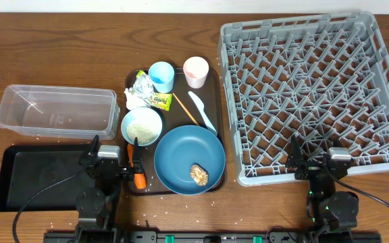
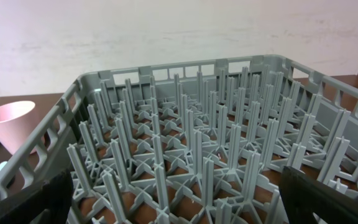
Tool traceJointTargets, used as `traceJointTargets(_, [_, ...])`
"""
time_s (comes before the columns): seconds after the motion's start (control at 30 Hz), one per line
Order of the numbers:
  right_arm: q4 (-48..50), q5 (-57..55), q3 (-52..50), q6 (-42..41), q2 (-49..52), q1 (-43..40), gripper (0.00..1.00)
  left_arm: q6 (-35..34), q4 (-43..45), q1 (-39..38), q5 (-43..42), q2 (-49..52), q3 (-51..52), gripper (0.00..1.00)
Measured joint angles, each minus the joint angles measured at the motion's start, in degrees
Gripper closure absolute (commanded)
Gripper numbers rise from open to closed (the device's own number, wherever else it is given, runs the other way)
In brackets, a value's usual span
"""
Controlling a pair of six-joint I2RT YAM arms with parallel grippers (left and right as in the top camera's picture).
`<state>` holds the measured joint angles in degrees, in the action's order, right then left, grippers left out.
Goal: Sort waste into correct bins and load items into the dishwasher rack
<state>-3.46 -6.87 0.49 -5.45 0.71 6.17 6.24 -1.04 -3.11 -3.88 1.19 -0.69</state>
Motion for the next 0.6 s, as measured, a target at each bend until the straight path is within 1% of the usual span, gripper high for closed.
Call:
traceJointTargets(0.27, [-0.02,0.57,0.0,-0.44,0.0,0.0,0.01,0.0,0.07,0.0,0.0,0.0,0.0,0.02])
traceJointTargets(0.37, [-0.26,3.8,0.0,-2.84,0.0,0.0,0.01,0.02,0.02,0.0,0.0,0.0,0.0,0.02])
traceJointTargets(0.43, [-0.17,6.99,-0.02,-5.84,0.0,0.0,0.01,-0.11,0.0,0.0,-0.07,0.0,0.0,0.02])
traceJointTargets(0.5, [0.57,10.34,-0.04,-8.55,0.0,0.0,0.01,-1.6,0.0,0.0,-0.57,0.0,-0.04,0.02])
traceJointTargets(0.6, [4.55,16.11,-0.02,-11.69,0.02,0.0,0.01,-6.21,-0.11,0.0,-3.41,0.07,-0.59,0.02])
